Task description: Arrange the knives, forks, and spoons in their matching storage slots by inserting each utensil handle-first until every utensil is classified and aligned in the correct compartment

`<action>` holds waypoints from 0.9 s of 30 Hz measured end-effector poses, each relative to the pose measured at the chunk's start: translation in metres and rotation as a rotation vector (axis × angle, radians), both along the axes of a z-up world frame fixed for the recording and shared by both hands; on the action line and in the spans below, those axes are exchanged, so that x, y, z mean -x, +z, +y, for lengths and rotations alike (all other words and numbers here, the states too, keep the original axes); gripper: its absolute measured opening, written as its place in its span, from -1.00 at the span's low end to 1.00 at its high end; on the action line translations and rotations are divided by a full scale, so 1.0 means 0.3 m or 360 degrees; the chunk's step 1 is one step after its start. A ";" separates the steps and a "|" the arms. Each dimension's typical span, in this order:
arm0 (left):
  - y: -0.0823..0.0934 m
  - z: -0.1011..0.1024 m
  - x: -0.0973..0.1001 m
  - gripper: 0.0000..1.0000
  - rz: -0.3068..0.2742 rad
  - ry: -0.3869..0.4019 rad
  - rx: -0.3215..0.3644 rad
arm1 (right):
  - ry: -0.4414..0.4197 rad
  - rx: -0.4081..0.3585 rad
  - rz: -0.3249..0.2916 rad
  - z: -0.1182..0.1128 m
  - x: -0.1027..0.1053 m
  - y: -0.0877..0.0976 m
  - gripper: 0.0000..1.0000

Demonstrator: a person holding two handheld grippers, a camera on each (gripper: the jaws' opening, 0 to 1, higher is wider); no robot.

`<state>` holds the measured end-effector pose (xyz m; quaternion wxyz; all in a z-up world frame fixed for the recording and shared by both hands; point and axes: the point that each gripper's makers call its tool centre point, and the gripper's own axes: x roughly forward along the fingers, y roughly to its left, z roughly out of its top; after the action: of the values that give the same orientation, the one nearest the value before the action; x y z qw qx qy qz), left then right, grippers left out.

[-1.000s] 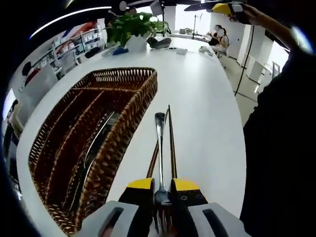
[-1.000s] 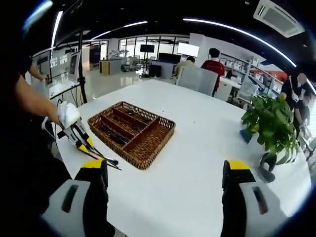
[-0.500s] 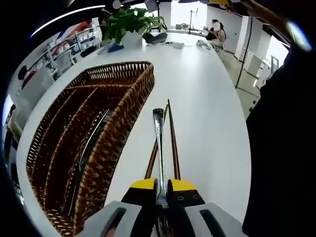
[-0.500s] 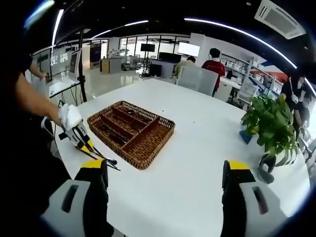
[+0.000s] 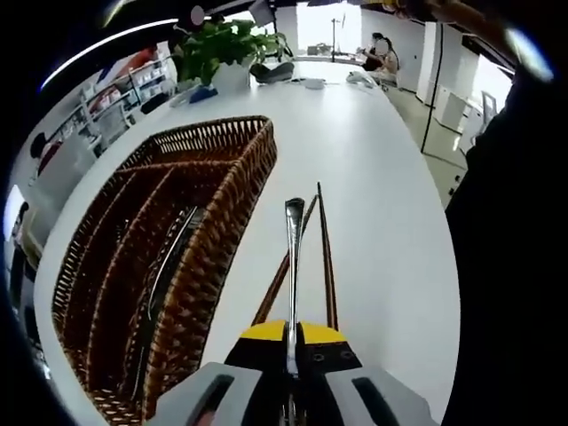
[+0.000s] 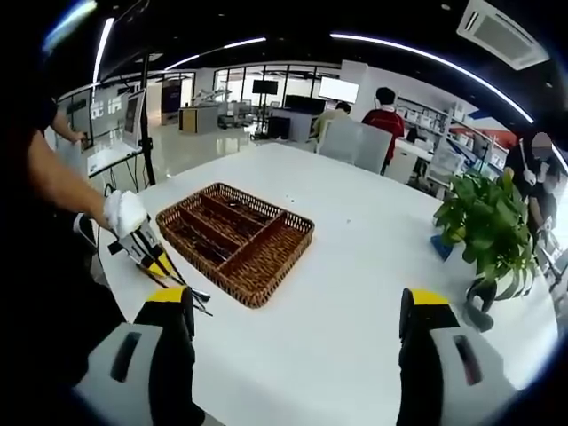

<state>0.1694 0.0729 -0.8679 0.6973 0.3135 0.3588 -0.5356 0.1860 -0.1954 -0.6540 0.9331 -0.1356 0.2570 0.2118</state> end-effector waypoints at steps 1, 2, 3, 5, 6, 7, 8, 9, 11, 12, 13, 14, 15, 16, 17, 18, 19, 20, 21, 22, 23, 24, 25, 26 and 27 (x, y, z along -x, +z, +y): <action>0.001 0.000 0.000 -0.96 0.0001 0.0005 0.0003 | -0.0001 -0.0001 -0.0002 0.000 0.000 0.002 0.96; 0.005 -0.002 -0.002 -0.97 -0.0014 0.0000 0.0006 | -0.0004 -0.0002 -0.0003 -0.003 -0.001 0.002 0.96; 0.008 -0.004 -0.003 -0.97 -0.0020 -0.0007 0.0006 | -0.0005 0.0000 -0.0002 -0.006 -0.001 0.001 0.96; 0.015 -0.006 -0.004 -0.97 -0.0023 -0.0018 0.0007 | -0.0005 0.0005 0.0000 -0.009 -0.001 -0.001 0.96; 0.017 -0.006 -0.007 -0.97 -0.0029 -0.0029 0.0004 | -0.0004 0.0005 0.0000 -0.009 -0.001 -0.001 0.96; 0.021 -0.007 -0.007 -0.98 -0.0027 -0.0032 0.0005 | -0.0004 0.0004 0.0000 -0.008 -0.001 -0.001 0.96; 0.026 -0.010 -0.007 -0.98 -0.0027 -0.0038 0.0012 | -0.0002 0.0002 -0.0001 -0.005 -0.002 0.001 0.96; 0.029 -0.012 -0.008 -0.98 -0.0028 -0.0042 0.0015 | 0.0000 0.0002 -0.0003 -0.004 -0.003 0.001 0.96; 0.032 -0.015 -0.009 -0.98 -0.0027 -0.0052 0.0016 | 0.0005 0.0002 -0.0004 0.000 -0.006 0.001 0.96; 0.034 -0.016 -0.008 -0.99 -0.0028 -0.0057 0.0016 | 0.0007 0.0002 -0.0005 0.001 -0.007 0.001 0.96; 0.036 -0.018 -0.008 -0.99 -0.0029 -0.0063 0.0016 | 0.0008 0.0003 -0.0005 0.002 -0.008 0.001 0.96; 0.039 -0.021 -0.007 -0.99 -0.0032 -0.0068 0.0015 | 0.0010 0.0003 -0.0004 0.002 -0.008 0.002 0.96; 0.045 -0.024 -0.008 -0.99 -0.0041 -0.0073 0.0017 | 0.0011 0.0003 -0.0005 0.001 -0.008 0.003 0.96; 0.050 -0.026 -0.009 -1.00 -0.0047 -0.0075 0.0022 | 0.0011 0.0001 -0.0006 0.001 -0.008 0.003 0.96; 0.055 -0.028 -0.011 -1.00 -0.0046 -0.0072 0.0033 | 0.0012 0.0001 -0.0005 0.000 -0.008 0.003 0.96; 0.057 -0.029 -0.012 -1.00 -0.0045 -0.0073 0.0041 | 0.0013 0.0001 -0.0006 0.001 -0.008 0.004 0.96; 0.060 -0.030 -0.011 -1.00 -0.0047 -0.0074 0.0045 | 0.0014 0.0003 -0.0006 0.001 -0.008 0.004 0.96; 0.062 -0.030 -0.011 -1.00 -0.0051 -0.0074 0.0046 | 0.0015 0.0003 -0.0007 0.002 -0.007 0.005 0.96; 0.065 -0.030 -0.014 -1.00 -0.0060 -0.0075 0.0046 | 0.0015 0.0003 -0.0008 0.002 -0.006 0.005 0.96; 0.069 -0.029 -0.015 -1.00 -0.0068 -0.0071 0.0053 | 0.0015 0.0001 -0.0010 0.003 -0.007 0.006 0.96; 0.072 -0.029 -0.017 -1.00 -0.0077 -0.0073 0.0057 | 0.0015 0.0000 -0.0011 0.003 -0.007 0.007 0.96; 0.079 -0.030 -0.018 -1.00 -0.0087 -0.0079 0.0064 | 0.0016 -0.0002 -0.0012 0.005 -0.007 0.007 0.96; 0.085 -0.031 -0.017 -1.00 -0.0086 -0.0081 0.0072 | 0.0017 -0.0002 -0.0012 0.006 -0.006 0.008 0.96; 0.092 -0.034 -0.016 -1.00 -0.0093 -0.0087 0.0081 | 0.0019 -0.0002 -0.0013 0.008 -0.005 0.008 0.96; 0.096 -0.034 -0.016 -1.00 -0.0093 -0.0088 0.0083 | 0.0021 -0.0004 -0.0013 0.011 -0.003 0.009 0.96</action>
<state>0.1741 0.0626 -0.8392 0.7003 0.3206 0.3154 -0.5543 0.1869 -0.1922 -0.6514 0.9329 -0.1371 0.2520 0.2177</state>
